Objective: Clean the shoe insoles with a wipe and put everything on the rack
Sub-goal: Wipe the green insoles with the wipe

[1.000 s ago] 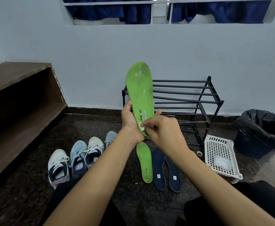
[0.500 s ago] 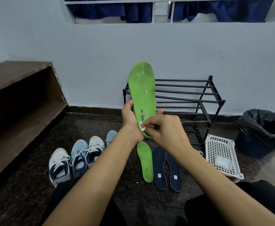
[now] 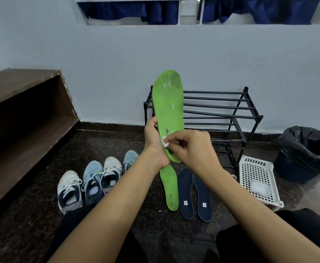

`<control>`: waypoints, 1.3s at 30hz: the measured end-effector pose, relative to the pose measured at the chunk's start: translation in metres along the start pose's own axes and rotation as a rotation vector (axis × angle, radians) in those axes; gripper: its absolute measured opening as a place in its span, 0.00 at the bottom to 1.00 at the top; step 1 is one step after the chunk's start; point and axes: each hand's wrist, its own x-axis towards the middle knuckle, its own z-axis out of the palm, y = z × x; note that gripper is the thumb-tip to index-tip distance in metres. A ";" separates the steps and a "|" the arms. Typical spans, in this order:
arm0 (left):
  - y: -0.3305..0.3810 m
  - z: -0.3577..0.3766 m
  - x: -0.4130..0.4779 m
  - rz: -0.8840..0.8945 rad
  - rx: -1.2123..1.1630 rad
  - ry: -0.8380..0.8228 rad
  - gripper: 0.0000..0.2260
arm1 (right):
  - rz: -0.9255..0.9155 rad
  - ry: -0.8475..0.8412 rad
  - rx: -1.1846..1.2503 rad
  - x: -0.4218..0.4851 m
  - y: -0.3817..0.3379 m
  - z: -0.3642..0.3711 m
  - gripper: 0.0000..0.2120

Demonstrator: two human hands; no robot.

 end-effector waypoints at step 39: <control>0.013 -0.005 -0.003 0.006 0.007 -0.015 0.32 | -0.001 -0.214 -0.253 0.004 -0.003 -0.002 0.11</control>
